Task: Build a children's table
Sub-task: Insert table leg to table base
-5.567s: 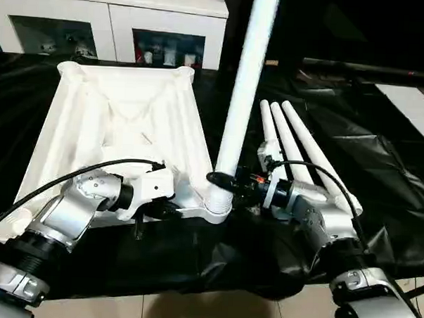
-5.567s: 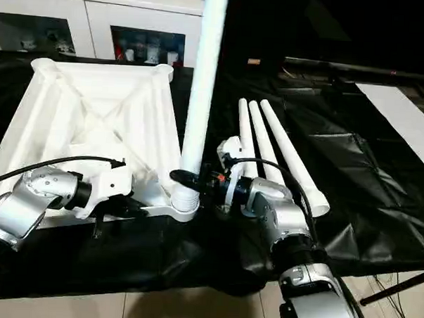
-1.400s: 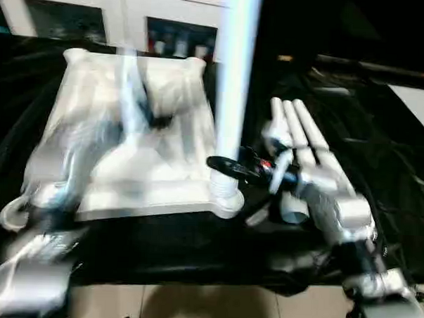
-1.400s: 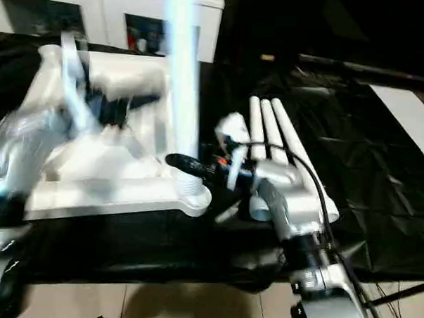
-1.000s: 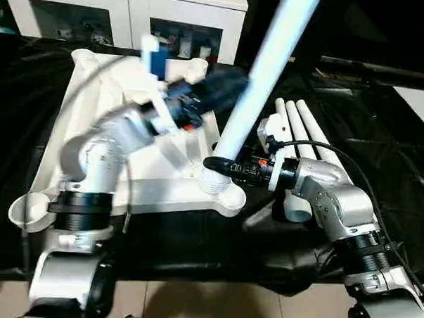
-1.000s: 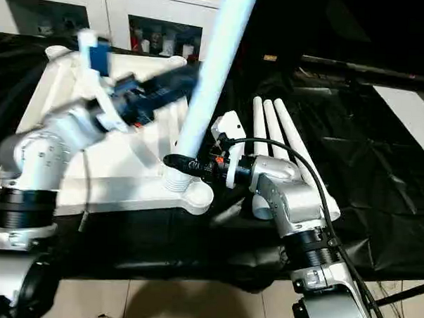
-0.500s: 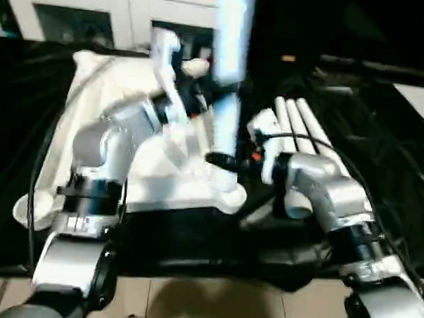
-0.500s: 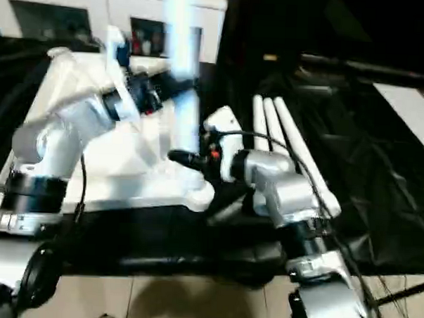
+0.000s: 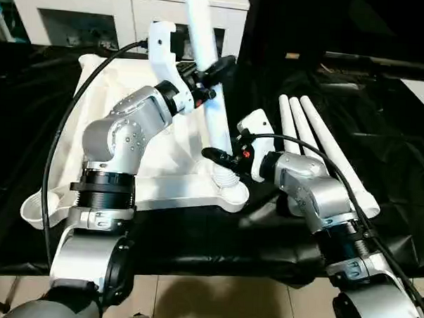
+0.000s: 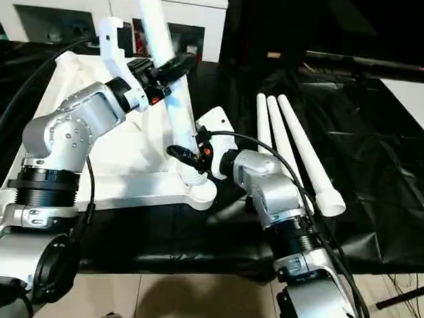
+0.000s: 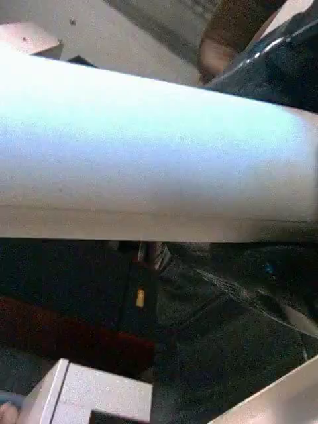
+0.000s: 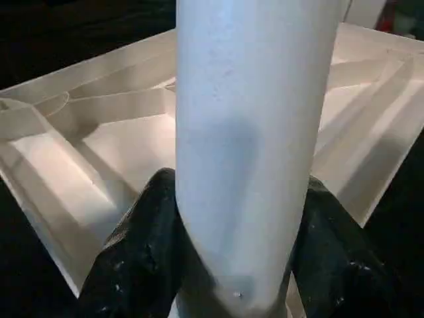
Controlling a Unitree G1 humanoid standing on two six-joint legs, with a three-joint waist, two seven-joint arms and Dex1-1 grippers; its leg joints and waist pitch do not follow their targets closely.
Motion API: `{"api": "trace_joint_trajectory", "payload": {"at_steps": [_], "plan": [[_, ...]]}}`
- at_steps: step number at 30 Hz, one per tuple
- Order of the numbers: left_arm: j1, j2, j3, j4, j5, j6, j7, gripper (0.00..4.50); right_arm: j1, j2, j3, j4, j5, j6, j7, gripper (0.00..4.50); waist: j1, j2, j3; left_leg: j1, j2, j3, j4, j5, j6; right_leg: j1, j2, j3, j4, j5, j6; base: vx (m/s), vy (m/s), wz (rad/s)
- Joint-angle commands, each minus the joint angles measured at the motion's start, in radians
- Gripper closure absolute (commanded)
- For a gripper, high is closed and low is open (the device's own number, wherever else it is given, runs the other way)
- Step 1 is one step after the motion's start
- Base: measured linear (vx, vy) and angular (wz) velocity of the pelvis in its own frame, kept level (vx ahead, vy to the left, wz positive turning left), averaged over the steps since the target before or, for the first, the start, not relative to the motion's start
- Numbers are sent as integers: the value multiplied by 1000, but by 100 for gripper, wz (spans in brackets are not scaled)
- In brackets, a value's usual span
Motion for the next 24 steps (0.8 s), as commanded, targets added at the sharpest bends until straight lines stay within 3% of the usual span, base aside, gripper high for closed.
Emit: {"api": "trace_joint_trajectory", "payload": {"at_steps": [1,3,4,5,7,12,13,14,16,18,24], "plan": [[-19,1,-3,5,11,15,25,274,-36,-2,-42,-1,-1,-29,-39,266,2,15,-85,8,15,-2,-56,-53,38,77,-64,44,-49,139,-277,0,0,0],[-19,15,-9,-12,15,20,15,275,-49,5,-69,7,13,-41,-47,266,0,-2,-85,7,15,0,-56,-43,48,76,-64,43,-50,132,-277,0,0,0],[-19,20,-12,-20,17,21,11,275,-52,12,-92,4,47,-28,-29,266,1,5,-84,7,15,-1,-56,-40,50,76,-66,43,-48,126,-277,0,0,0],[-14,44,-40,-44,30,22,-29,275,-55,12,-123,-5,102,-1,14,210,0,7,-83,8,17,1,-55,-41,58,74,-66,44,-50,119,-276,0,0,0],[-16,66,-67,-59,38,31,-67,276,-57,-5,-129,-11,122,14,55,196,2,2,-83,8,18,2,-55,-33,70,72,-66,44,-49,121,-275,0,0,0],[-33,95,-102,-68,25,58,-129,277,-41,-84,-105,-30,153,39,210,160,8,4,-82,9,17,4,-53,-32,75,72,-64,43,-49,121,-271,0,0,0],[-36,100,-110,-71,23,58,-141,277,-37,-102,-102,-36,165,55,249,153,8,-9,-82,8,15,6,-53,-35,79,74,-62,43,-52,113,-271,0,0,0],[-40,104,-117,-82,12,65,-160,277,-31,-126,-94,-43,177,77,303,149,11,-9,-83,6,15,5,-52,-32,80,75,-65,44,-50,106,-271,0,0,0],[-40,107,-122,-91,5,71,-170,277,-29,-135,-86,-48,179,85,324,148,13,-5,-83,7,17,4,-51,-31,79,73,-67,43,-50,96,-271,0,0,0],[-36,115,-135,-105,3,81,-180,277,-25,-147,-69,-56,178,93,351,148,12,-13,-84,5,17,4,-50,-17,82,74,-67,42,-47,100,-273,0,0,0],[-35,116,-145,-133,-2,103,-194,277,-37,-147,-39,-45,170,94,374,148,10,-15,-82,6,17,5,-49,-17,84,70,-68,42,-49,79,-275,0,0,0]]}}
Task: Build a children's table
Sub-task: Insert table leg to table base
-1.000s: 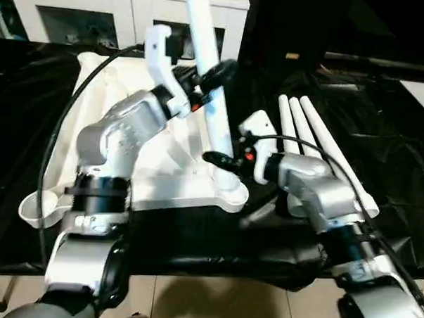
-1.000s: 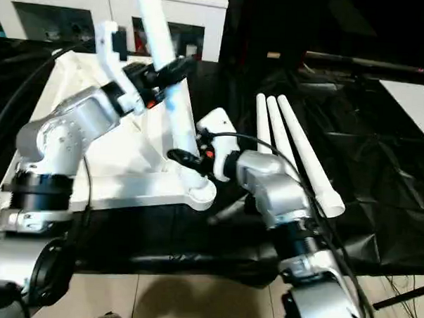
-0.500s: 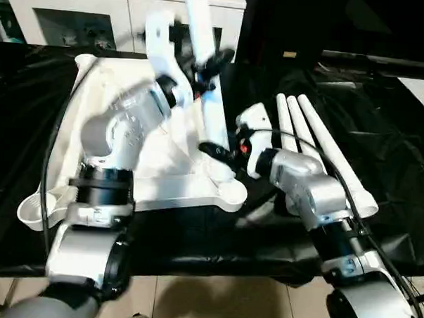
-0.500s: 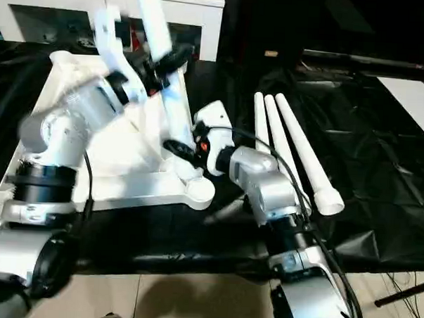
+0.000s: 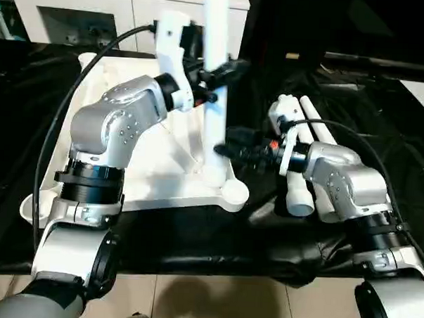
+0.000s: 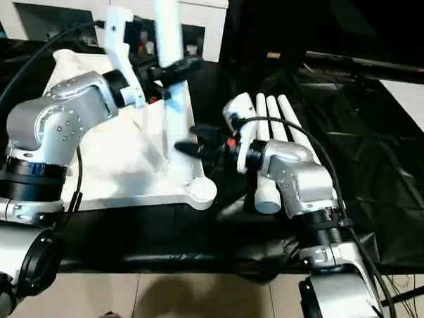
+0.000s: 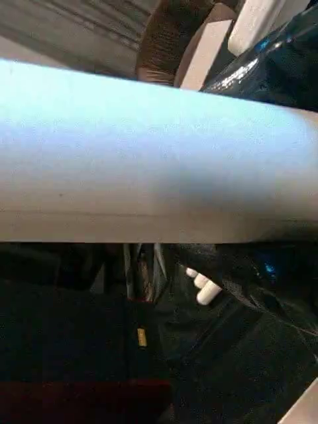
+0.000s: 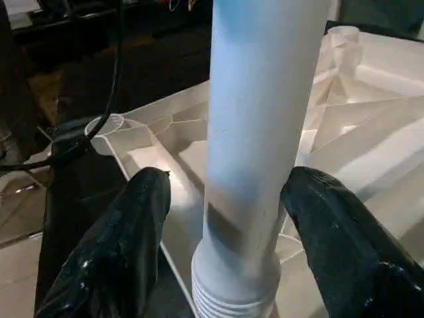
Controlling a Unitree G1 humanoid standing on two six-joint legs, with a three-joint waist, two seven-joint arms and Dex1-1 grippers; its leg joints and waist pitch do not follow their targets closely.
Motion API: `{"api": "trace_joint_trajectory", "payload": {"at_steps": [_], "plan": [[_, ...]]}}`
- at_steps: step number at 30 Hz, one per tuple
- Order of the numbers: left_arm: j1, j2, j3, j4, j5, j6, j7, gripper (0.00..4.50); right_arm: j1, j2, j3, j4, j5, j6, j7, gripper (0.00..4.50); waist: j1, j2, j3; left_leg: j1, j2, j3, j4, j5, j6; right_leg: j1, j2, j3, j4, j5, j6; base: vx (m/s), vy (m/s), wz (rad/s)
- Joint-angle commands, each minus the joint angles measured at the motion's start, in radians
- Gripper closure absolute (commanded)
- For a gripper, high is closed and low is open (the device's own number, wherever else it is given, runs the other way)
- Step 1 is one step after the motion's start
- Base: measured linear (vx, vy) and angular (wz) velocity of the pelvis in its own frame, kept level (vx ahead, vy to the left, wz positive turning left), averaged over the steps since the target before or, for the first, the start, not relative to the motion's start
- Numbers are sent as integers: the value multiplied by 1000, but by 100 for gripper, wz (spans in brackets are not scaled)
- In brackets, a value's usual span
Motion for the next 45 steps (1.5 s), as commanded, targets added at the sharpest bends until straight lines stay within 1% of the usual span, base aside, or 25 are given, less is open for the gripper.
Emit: {"api": "trace_joint_trajectory", "payload": {"at_steps": [1,2,5,8,9,12,16,18,19,21,24,25,26,28,29,30,32,33,34,40,41,42,43,44,45], "plan": [[-11,-4,-15,-40,-15,12,-13,277,-6,-2,11,-4,2,4,6,148,6,0,-84,8,18,3,-52,-19,73,70,-67,42,-49,80,-275,0,0,0],[-11,-5,-16,-43,-17,14,-14,277,-7,3,15,-1,-2,2,3,148,6,-2,-84,8,18,3,-52,-18,72,70,-67,42,-49,80,-275,0,0,0],[-7,-3,-30,-59,-29,24,-46,277,-29,40,27,61,-57,-19,-58,148,5,-2,-83,8,17,3,-53,-16,63,68,-68,41,-48,72,-277,0,0,0],[-3,0,-33,-65,-29,29,-45,277,-35,50,26,74,-61,-15,-77,148,5,-1,-84,8,17,3,-53,-17,55,69,-67,42,-48,71,-276,0,0,0],[-2,0,-33,-68,-31,32,-47,277,-37,54,26,76,-59,-10,-81,148,6,-3,-85,7,17,3,-54,-11,54,71,-66,41,-47,83,-274,0,0,0],[-5,6,-30,-67,-34,37,-55,277,-39,58,33,81,-60,-1,-83,148,9,-3,-85,8,16,3,-53,-4,60,71,-66,42,-45,102,-271,0,0,0],[-8,16,-31,-63,-32,37,-71,277,-37,59,32,81,-56,8,-75,148,13,-1,-84,10,17,4,-53,-12,58,70,-66,42,-47,92,-268,0,0,0],[-9,20,-32,-60,-30,35,-79,277,-39,61,23,81,-49,16,-70,148,16,3,-85,11,17,3,-53,-8,55,69,-65,42,-45,100,-267,0,0,0],[-9,19,-32,-59,-31,36,-80,277,-39,62,21,82,-47,18,-68,148,17,2,-85,11,16,4,-53,-7,54,70,-65,42,-45,107,-267,0,0,0],[-10,16,-33,-60,-36,39,-85,277,-39,64,21,87,-47,17,-63,175,19,5,-86,11,17,3,-53,-7,51,70,-65,42,-44,118,-270,0,0,0],[-12,11,-34,-63,-42,43,-85,277,-36,65,25,86,-42,19,-57,185,19,4,-87,10,16,3,-52,-6,50,72,-65,42,-43,131,-274,0,0,0],[-13,10,-35,-63,-46,44,-87,277,-35,68,26,87,-40,19,-57,209,19,7,-87,10,17,2,-53,-6,49,71,-65,42,-43,135,-276,0,0,0],[-15,9,-35,-63,-52,48,-89,277,-33,71,28,89,-41,17,-58,220,19,7,-87,11,16,2,-53,-9,49,72,-65,42,-42,137,-277,0,0,0],[-16,7,-34,-65,-55,52,-90,277,-32,74,29,91,-42,15,-57,225,20,9,-87,11,16,2,-53,-16,47,71,-65,41,-43,131,-279,0,0,0],[-15,4,-35,-69,-57,55,-90,277,-31,75,28,92,-41,15,-56,240,19,8,-86,11,17,2,-54,-20,45,71,-65,41,-44,127,-278,0,0,0],[-15,4,-35,-69,-57,55,-90,277,-31,75,28,92,-41,15,-56,240,19,7,-86,11,17,2,-54,-22,43,72,-65,42,-44,123,-277,0,0,0],[-13,5,-41,-71,-55,56,-98,277,-32,78,27,99,-43,11,-56,255,20,10,-87,11,16,1,-54,-24,39,72,-65,42,-44,124,-276,0,0,0],[-13,5,-42,-71,-55,56,-99,277,-32,79,26,100,-42,11,-56,257,20,10,-87,11,17,1,-54,-24,38,72,-65,41,-44,125,-276,0,0,0],[-12,6,-47,-75,-54,59,-105,277,-31,80,21,102,-39,9,-54,259,20,13,-87,11,17,0,-54,-24,36,72,-65,41,-44,127,-276,0,0,0],[-15,17,-59,-70,-29,46,-101,277,-29,80,12,109,-39,-1,-56,262,20,14,-88,12,16,0,-53,-24,35,73,-64,41,-42,147,-281,0,0,0],[-15,19,-61,-68,-23,44,-95,221,-28,80,10,109,-39,-2,-58,262,20,14,-88,12,16,0,-53,-24,35,73,-65,41,-42,149,-283,0,0,0],[-14,21,-57,-61,-23,45,-92,207,-28,82,-3,111,-35,-6,-67,262,21,18,-88,12,16,-1,-53,-29,32,73,-66,41,-42,143,-282,0,0,0],[-13,19,-48,-55,-34,54,-95,207,-28,84,-20,112,-29,-11,-82,262,21,21,-88,12,16,-1,-54,-30,30,73,-66,41,-42,144,-283,0,0,0],[-6,3,-12,-45,-54,37,-84,205,-30,88,-44,115,-20,-20,-102,262,21,21,-88,11,15,-1,-54,-34,28,73,-65,42,-42,148,-284,0,0,0],[-4,-4,0,-40,-57,22,-78,198,-32,89,-52,118,-18,-24,-107,262,20,19,-88,11,15,0,-54,-34,27,74,-65,41,-43,149,-286,0,0,0]]}}
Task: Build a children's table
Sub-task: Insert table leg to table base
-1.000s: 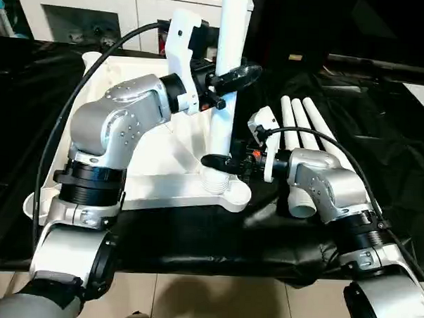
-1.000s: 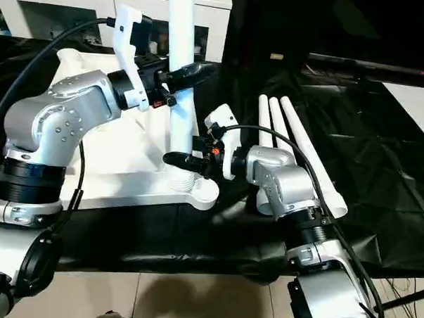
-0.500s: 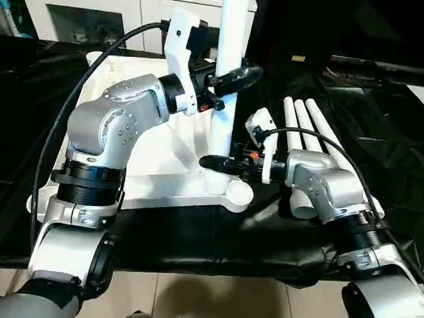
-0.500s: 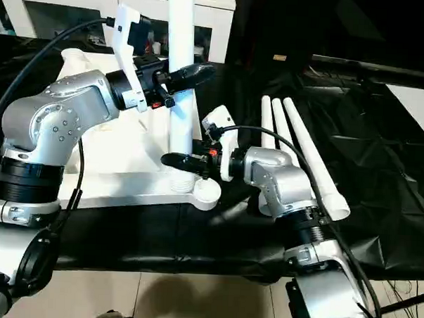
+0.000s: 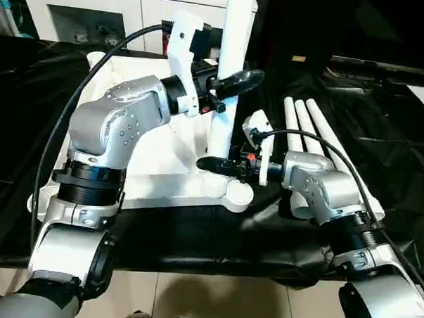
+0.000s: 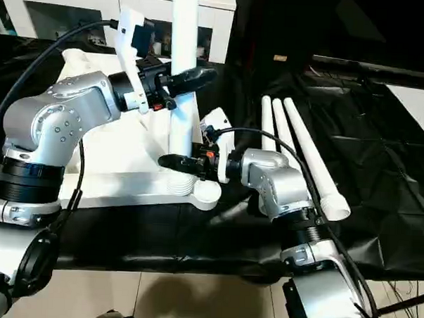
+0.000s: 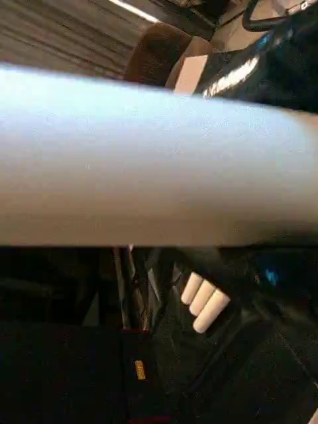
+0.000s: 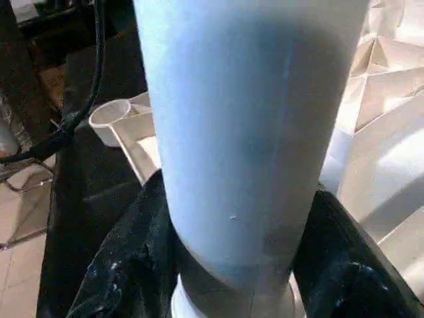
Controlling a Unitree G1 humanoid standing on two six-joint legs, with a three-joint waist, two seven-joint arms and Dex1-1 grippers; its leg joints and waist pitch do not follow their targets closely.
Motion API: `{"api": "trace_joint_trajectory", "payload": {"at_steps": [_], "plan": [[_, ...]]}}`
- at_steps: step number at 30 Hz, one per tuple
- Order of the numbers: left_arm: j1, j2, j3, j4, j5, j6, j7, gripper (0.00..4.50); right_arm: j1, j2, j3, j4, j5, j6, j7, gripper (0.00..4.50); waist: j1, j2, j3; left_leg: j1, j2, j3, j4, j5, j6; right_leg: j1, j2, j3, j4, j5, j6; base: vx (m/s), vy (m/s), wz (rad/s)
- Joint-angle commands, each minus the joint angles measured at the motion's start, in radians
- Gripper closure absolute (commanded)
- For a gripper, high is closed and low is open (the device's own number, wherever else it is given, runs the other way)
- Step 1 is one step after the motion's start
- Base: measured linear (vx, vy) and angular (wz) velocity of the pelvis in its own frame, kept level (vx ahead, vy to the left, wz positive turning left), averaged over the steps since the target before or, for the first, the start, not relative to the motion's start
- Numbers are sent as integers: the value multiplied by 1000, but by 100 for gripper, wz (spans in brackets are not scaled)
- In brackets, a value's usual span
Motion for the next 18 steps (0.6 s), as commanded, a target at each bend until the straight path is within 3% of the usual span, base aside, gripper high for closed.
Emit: {"api": "trace_joint_trajectory", "payload": {"at_steps": [1,6,7,9,10,11,12,13,14,15,16,17,18], "plan": [[3,-21,36,-8,-33,-59,-9,187,-19,-10,-81,10,27,-19,-48,263,2,24,-88,13,15,0,-55,-40,23,73,-65,42,-47,146,-288,0,0,0],[23,-68,138,-15,-99,-190,-23,164,-32,-3,-186,32,66,-69,-143,265,3,17,-89,10,14,0,-54,-32,27,77,-64,41,-45,165,-289,0,0,0],[28,-64,151,-15,-116,-184,-38,164,-33,-7,-200,38,68,-75,-157,265,3,22,-89,10,13,1,-53,-36,26,76,-65,41,-46,154,-289,0,0,0],[41,-40,152,-8,-127,-168,-77,164,-32,-20,-208,49,61,-90,-172,265,2,22,-88,12,12,2,-55,-54,20,74,-62,40,-48,121,-283,0,0,0],[75,19,76,5,-61,-205,-151,164,-26,-36,-196,53,36,-102,-178,265,0,34,-87,13,13,0,-55,-62,14,72,-61,40,-48,109,-275,0,0,0],[138,130,-90,19,81,-296,-285,164,-13,-64,-165,49,-8,-115,-177,265,-5,42,-86,13,14,-4,-59,-85,15,71,-60,37,-53,59,-246,0,0,0],[160,167,-146,22,129,-328,-330,164,-1,-81,-146,37,-31,-114,-171,265,-7,35,-85,15,14,-5,-61,-88,17,70,-59,37,-58,41,-232,0,0,0],[160,167,-146,22,129,-328,-330,164,-1,-81,-146,37,-31,-114,-171,265,-11,37,-84,15,14,-1,-60,-83,16,70,-59,41,-56,36,-221,0,0,0],[215,276,-325,80,286,-443,-441,164,20,-101,-130,-2,-48,-96,-155,265,-5,48,-89,17,13,-3,-57,-71,17,69,-61,41,-57,32,-214,0,0,0],[215,276,-325,80,286,-443,-441,164,20,-101,-130,-2,-48,-96,-155,265,-6,50,-87,17,15,-2,-59,-76,19,67,-61,42,-58,24,-209,0,0,0],[236,297,-379,121,334,-483,-468,164,33,-109,-130,-25,-46,-88,-146,265,-7,52,-87,14,13,0,-58,-76,13,68,-59,42,-57,30,-208,0,0,0],[250,282,-410,199,386,-539,-452,164,60,-121,-133,-64,-39,-68,-140,265,-5,42,-91,12,13,0,-58,-62,10,72,-61,43,-52,59,-216,0,0,0],[251,260,-408,244,406,-567,-421,164,81,-130,-131,-94,-34,-51,-130,265,-2,48,-89,13,14,1,-58,-61,12,69,-59,43,-53,66,-217,0,0,0]]}}
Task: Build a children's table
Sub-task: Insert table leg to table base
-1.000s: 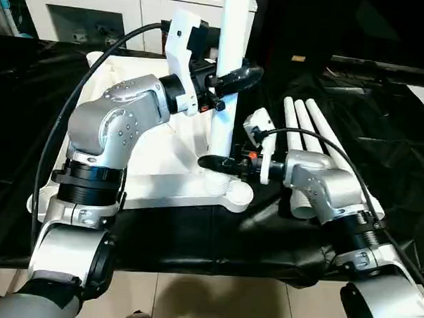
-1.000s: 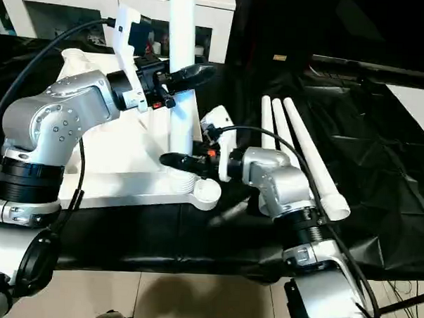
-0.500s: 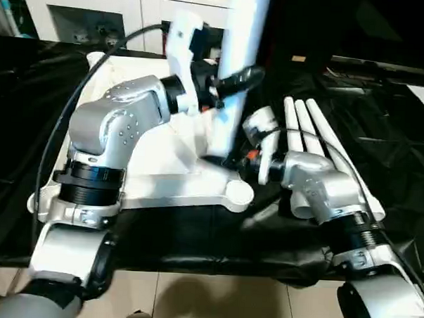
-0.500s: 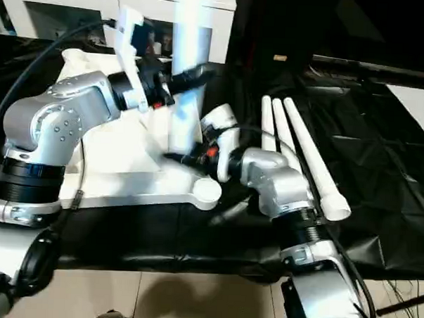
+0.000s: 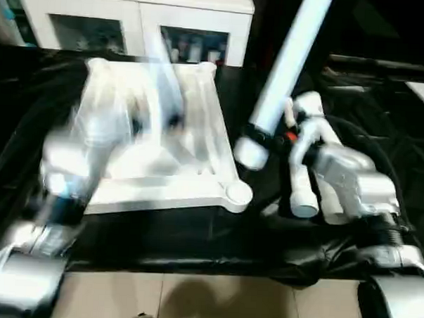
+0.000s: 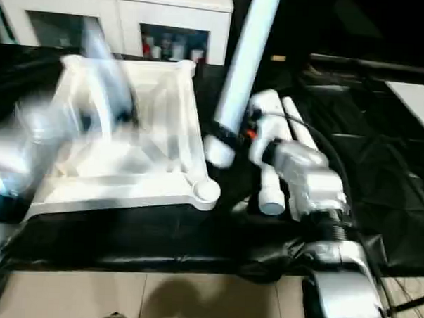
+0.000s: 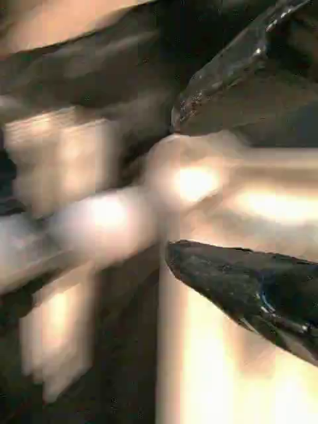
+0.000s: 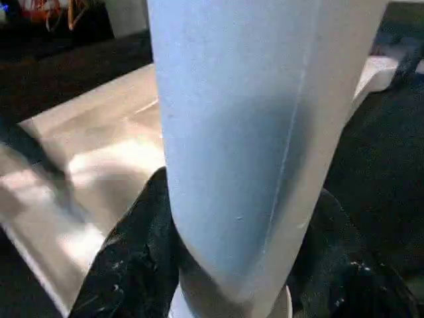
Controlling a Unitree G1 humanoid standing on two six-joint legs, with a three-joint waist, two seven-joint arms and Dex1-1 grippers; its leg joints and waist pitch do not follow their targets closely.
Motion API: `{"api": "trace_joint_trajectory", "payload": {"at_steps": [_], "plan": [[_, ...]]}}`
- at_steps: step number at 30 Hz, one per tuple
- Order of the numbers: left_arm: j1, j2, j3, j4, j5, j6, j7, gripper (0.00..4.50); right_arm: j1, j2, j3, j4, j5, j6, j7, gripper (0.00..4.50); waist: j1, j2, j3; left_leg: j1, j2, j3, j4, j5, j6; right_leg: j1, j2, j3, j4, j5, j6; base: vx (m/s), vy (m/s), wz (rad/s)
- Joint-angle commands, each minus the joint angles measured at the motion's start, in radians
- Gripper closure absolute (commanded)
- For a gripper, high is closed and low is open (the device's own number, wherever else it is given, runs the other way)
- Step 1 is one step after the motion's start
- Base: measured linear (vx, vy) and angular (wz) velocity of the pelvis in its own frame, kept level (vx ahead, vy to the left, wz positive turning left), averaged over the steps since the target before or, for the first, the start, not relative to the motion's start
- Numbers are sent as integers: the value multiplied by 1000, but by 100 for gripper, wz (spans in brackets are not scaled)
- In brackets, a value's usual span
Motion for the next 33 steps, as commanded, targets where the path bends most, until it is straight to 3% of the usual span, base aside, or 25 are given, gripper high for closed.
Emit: {"api": "trace_joint_trajectory", "payload": {"at_steps": [1,2,6,7,8,11,12,13,17,22,33], "plan": [[-18,-15,-16,45,56,-64,19,164,13,-22,3,-63,11,25,19,265,-4,15,-85,13,13,2,-57,-63,19,68,-58,44,-58,72,-221,0,0,0],[-22,-32,-9,86,65,-74,37,200,36,-31,12,-94,18,42,27,265,-3,17,-86,12,15,0,-59,-74,14,71,-61,43,-57,83,-234,0,0,0],[-34,-21,-44,151,89,-95,14,206,44,-30,24,-86,11,30,12,265,-6,29,-81,14,13,-2,-61,-149,-10,66,-65,43,-65,-12,-240,0,0,0],[-36,-17,-55,170,101,-110,7,220,43,-25,26,-84,7,28,7,265,-7,25,-79,14,12,-1,-62,-158,-9,65,-63,43,-72,-33,-234,0,0,0],[-39,-17,-61,185,110,-121,6,241,43,-22,27,-85,6,28,4,265,-10,29,-81,14,12,-2,-62,-165,-15,68,-63,43,-71,-48,-226,0,0,0],[-59,-22,-67,244,130,-147,15,255,57,-18,35,-112,4,37,9,265,-13,29,-82,11,10,-2,-60,-147,-9,68,-62,44,-68,-32,-229,0,0,0],[-66,-25,-66,267,136,-160,14,255,63,-17,36,-124,4,44,9,265,-11,38,-83,11,10,-2,-58,-141,-4,68,-63,45,-69,-34,-226,0,0,0],[-77,-28,-63,296,146,-169,0,284,72,-19,37,-146,4,57,11,265,-12,39,-83,9,9,-3,-58,-133,-2,69,-61,44,-70,-26,-225,0,0,0],[-90,-22,-62,321,156,-169,-38,311,81,-29,42,-168,1,69,12,265,-10,44,-84,12,12,-4,-60,-137,-3,66,-63,42,-67,-14,-239,0,0,0],[-99,-19,-60,356,159,-171,-38,348,71,-16,51,-151,3,60,7,265,-5,39,-85,11,13,-3,-59,-140,-1,67,-65,43,-66,-6,-248,0,0,0],[-87,-21,-56,381,184,-209,-60,442,31,10,63,-122,7,71,14,265,-7,36,-80,12,16,-4,-64,-165,-10,62,-68,44,-73,-91,-228,0,0,0]]}}
